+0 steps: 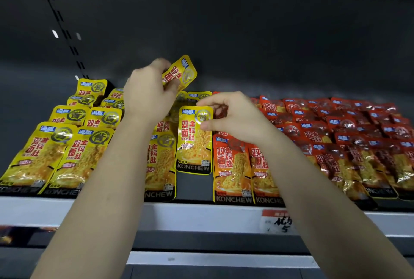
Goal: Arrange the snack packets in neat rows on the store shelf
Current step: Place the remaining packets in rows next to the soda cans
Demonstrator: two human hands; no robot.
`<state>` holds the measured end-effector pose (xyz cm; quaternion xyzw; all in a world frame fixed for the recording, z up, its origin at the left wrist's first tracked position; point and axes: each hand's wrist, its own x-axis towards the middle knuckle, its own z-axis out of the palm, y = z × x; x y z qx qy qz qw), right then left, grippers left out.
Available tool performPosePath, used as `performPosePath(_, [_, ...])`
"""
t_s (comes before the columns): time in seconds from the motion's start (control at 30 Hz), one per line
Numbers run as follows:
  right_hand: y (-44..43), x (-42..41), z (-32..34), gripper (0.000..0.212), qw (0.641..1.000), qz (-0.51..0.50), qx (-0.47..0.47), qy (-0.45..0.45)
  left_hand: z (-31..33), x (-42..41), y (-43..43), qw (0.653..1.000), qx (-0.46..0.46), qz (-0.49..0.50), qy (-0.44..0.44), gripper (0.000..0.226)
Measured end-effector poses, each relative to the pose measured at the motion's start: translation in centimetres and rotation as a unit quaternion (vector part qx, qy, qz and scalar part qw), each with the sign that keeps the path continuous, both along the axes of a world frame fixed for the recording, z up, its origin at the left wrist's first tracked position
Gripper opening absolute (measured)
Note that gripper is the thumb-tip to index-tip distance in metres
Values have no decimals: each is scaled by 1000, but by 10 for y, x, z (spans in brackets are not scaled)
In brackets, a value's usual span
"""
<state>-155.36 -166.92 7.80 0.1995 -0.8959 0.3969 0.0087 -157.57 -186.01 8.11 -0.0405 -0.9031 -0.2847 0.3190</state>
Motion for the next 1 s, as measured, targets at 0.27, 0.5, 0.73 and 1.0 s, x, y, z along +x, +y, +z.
performPosePath(0.27, [2,0,-3,44,999,10,37,1,1,1,1,1000,-1,0,-3,30])
performPosePath(0.5, [2,0,-4,43,998,27,50,4,1,1,2,1000,-4,-1,6,31])
performPosePath(0.73, [1,-4,-13,41,996,9,87,19,0,0,0,1000,-2,3,8,31])
performPosePath(1.0, [-2,1,-11,41,993,16,99,58,-2,-2,-4,1000,3,7,20,29])
